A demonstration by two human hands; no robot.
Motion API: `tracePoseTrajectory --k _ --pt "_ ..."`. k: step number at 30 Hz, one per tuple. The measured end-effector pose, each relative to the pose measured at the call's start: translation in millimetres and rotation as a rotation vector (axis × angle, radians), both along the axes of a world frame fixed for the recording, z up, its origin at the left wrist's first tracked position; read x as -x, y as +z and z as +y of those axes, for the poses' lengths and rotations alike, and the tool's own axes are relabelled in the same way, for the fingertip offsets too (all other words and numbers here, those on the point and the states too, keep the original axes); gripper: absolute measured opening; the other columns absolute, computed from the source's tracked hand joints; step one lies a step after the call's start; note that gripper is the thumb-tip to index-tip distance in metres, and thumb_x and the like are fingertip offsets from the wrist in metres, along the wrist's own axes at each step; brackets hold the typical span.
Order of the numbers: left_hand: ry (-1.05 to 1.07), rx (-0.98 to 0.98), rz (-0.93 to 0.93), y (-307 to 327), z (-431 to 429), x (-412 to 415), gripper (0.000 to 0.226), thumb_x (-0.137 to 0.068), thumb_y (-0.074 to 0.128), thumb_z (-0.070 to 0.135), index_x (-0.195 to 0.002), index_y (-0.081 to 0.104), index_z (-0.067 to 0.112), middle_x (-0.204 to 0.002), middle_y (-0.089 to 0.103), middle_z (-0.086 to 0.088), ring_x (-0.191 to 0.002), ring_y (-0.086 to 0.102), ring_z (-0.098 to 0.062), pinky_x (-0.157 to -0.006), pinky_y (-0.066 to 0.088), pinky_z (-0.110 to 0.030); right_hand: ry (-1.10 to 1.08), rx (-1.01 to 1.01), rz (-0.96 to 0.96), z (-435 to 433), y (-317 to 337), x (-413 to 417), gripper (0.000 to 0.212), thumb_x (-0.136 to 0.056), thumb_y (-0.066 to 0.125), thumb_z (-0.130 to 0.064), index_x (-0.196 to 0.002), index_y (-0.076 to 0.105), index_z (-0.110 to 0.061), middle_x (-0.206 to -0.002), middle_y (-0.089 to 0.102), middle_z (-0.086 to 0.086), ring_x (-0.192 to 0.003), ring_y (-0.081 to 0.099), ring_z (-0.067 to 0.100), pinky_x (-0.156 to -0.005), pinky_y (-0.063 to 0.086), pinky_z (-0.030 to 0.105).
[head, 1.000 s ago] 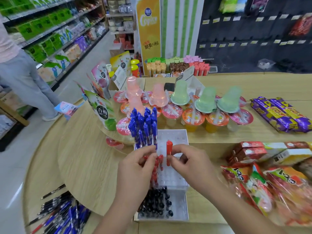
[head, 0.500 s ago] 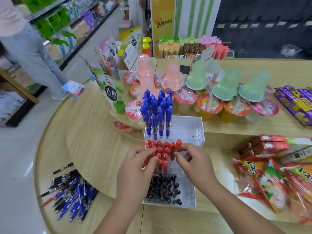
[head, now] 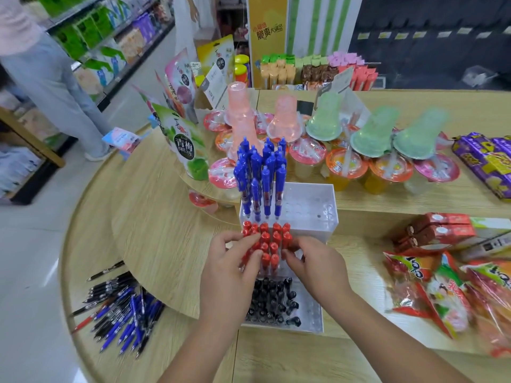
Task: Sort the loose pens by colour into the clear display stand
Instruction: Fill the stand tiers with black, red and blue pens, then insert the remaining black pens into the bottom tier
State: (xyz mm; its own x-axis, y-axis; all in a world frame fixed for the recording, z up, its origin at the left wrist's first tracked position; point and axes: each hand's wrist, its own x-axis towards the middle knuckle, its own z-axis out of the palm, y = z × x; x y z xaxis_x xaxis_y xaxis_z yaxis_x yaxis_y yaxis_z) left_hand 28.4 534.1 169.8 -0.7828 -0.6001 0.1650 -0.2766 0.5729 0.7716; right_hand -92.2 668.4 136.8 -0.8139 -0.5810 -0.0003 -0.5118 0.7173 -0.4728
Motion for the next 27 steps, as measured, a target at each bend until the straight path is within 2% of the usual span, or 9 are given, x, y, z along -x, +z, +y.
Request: tracePoseTrajectory --k 2,7,9,11,13,15,19,23,27 --pt "0.002 -0.008 0.0 -1 -1 -1 0.032 -0.089 0.072 0.024 -0.119 0.071 0.034 -0.114 0.051 0.018 -0.089 0.053 0.006 -0.073 0.041 -0.001 -0.011 -0.027 0.004 2 -2 -1 0.022 -0.094 0.052 -0.046 -0.104 0.067 -0.034 -0.098 0.068 -0.016 -0.073 0.062 0.006 -0.054 0.043 0.025" --pt "-0.001 -0.042 0.007 4 -3 -10 0.041 -0.089 0.072 0.024 -0.127 0.064 0.034 -0.113 0.05 0.017 -0.081 0.054 -0.003 -0.075 0.042 -0.004 -0.078 -0.032 -0.015 7 -3 -12 0.024 -0.094 0.051 -0.052 -0.106 0.066 -0.039 -0.1 0.067 -0.021 -0.07 0.057 -0.001 -0.048 0.036 0.018" --pt "0.025 -0.086 -0.006 6 -3 -21 0.044 -0.088 0.071 0.026 -0.129 0.059 0.04 -0.112 0.048 0.022 -0.082 0.055 -0.006 -0.076 0.042 -0.005 -0.128 0.069 -0.027 11 4 -26 0.018 -0.092 0.055 -0.05 -0.099 0.066 -0.038 -0.093 0.065 -0.023 -0.065 0.055 -0.002 -0.051 0.041 0.019" --pt "0.081 -0.127 -0.017 5 -2 -38 0.042 -0.088 0.071 0.03 -0.126 0.058 0.042 -0.114 0.047 0.024 -0.085 0.056 -0.006 -0.076 0.045 -0.009 -0.121 0.194 -0.033 13 13 -50 0.007 -0.09 0.061 -0.044 -0.091 0.064 -0.038 -0.081 0.06 -0.024 -0.063 0.055 -0.002 -0.049 0.038 0.017" --pt "0.177 -0.161 -0.022 -2 0 -64 0.036 -0.087 0.072 0.029 -0.121 0.062 0.037 -0.114 0.051 0.022 -0.085 0.058 -0.005 -0.074 0.047 -0.013 -0.041 0.282 -0.034 13 18 -77 0.001 -0.088 0.065 -0.036 -0.088 0.064 -0.036 -0.077 0.058 -0.022 -0.071 0.057 -0.002 -0.049 0.035 0.016" --pt "0.301 -0.221 -0.008 -13 4 -98 0.028 -0.087 0.073 0.025 -0.112 0.066 0.035 -0.108 0.058 0.018 -0.081 0.059 -0.004 -0.071 0.045 -0.011 0.087 0.331 -0.071 10 17 -106 0.004 -0.086 0.066 -0.031 -0.09 0.065 -0.033 -0.081 0.06 -0.019 -0.077 0.057 0.0 -0.051 0.041 0.019" --pt "0.537 -0.35 -0.038 -41 20 -181 0.018 -0.086 0.072 0.019 -0.097 0.07 0.033 -0.094 0.067 0.013 -0.078 0.062 -0.002 -0.071 0.045 -0.01 0.339 0.284 -0.298 -6 -4 -165 0.005 -0.09 0.063 -0.03 -0.095 0.063 -0.032 -0.081 0.061 -0.019 -0.078 0.059 0.001 -0.056 0.045 0.016" --pt "0.725 -0.434 -0.117 -66 29 -265 0.012 -0.087 0.072 0.021 -0.097 0.072 0.028 -0.093 0.068 0.012 -0.079 0.063 0.0 -0.073 0.048 -0.013 0.317 0.237 -0.646 -30 -45 -227 0.012 -0.089 0.067 -0.023 -0.093 0.064 -0.033 -0.086 0.067 -0.015 -0.077 0.06 -0.006 -0.063 0.044 0.007" --pt "0.846 -0.472 -0.133 -77 19 -330 0.013 -0.086 0.074 0.022 -0.096 0.072 0.031 -0.094 0.068 0.011 -0.081 0.064 -0.001 -0.078 0.053 -0.021 0.33 0.169 -0.796 -55 -70 -287 0.015 -0.088 0.069 -0.017 -0.088 0.065 -0.031 -0.084 0.069 -0.012 -0.075 0.06 -0.006 -0.064 0.044 0.005"
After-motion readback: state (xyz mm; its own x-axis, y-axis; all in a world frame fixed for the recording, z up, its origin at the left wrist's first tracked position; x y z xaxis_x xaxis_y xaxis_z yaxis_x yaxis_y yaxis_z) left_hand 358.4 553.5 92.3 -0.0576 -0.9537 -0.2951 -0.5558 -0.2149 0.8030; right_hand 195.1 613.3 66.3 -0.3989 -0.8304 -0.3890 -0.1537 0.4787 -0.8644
